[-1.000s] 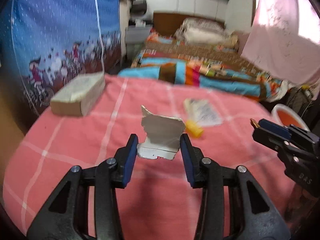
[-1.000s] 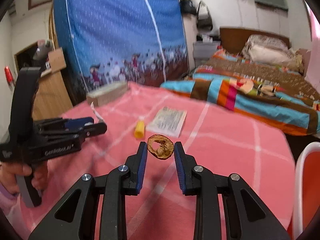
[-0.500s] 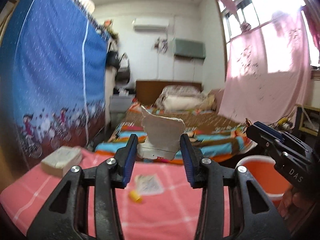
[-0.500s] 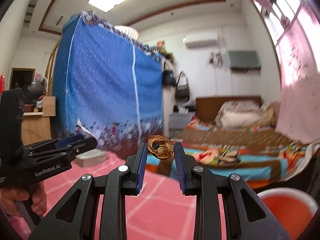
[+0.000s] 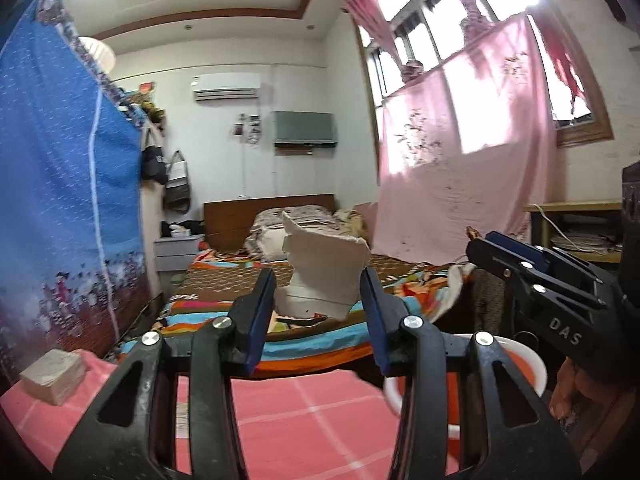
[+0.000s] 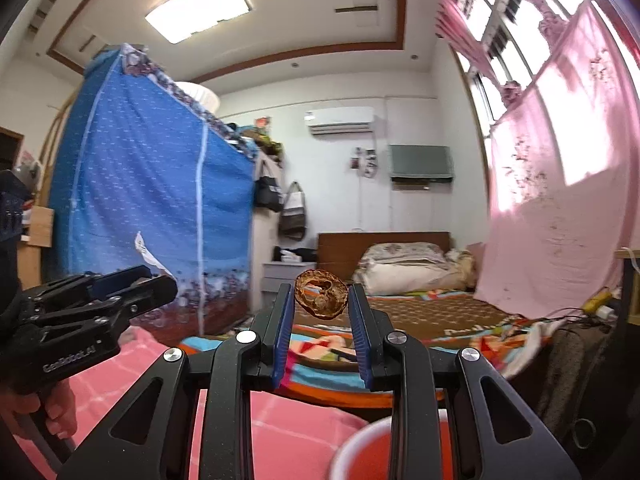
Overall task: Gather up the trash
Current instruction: 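Carry the paper scrap and walnut shell over the orange bucket with both tools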
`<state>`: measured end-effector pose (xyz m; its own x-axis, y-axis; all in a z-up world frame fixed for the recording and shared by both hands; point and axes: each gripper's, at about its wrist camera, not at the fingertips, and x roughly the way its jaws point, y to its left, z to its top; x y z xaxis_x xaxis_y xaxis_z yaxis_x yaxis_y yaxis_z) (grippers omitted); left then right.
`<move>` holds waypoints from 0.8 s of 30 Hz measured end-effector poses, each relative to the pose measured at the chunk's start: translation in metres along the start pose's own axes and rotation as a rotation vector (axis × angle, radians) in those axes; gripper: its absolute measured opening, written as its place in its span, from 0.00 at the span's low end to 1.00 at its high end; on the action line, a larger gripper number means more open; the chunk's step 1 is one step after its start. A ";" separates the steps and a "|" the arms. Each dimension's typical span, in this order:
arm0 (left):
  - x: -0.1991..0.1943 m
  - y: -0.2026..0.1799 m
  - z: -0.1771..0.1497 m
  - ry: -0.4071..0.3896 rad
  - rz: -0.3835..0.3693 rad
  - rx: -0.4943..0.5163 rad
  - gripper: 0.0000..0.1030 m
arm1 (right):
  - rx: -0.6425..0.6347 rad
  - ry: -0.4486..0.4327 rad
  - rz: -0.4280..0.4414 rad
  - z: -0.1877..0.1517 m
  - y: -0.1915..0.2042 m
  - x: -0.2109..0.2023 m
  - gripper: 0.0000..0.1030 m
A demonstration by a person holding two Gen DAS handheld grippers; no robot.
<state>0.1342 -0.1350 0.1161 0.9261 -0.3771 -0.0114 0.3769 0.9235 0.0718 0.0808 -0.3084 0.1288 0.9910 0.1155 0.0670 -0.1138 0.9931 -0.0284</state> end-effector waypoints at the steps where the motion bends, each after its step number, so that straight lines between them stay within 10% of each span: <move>1: 0.004 -0.006 0.000 0.003 -0.017 0.003 0.59 | 0.001 0.013 -0.016 -0.001 -0.005 0.001 0.25; 24: 0.092 -0.084 -0.043 0.377 -0.224 -0.008 0.59 | 0.167 0.528 -0.154 -0.060 -0.087 0.046 0.25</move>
<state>0.1883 -0.2446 0.0659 0.7623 -0.5173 -0.3890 0.5678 0.8230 0.0182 0.1403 -0.3906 0.0749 0.8928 -0.0139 -0.4503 0.0673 0.9924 0.1028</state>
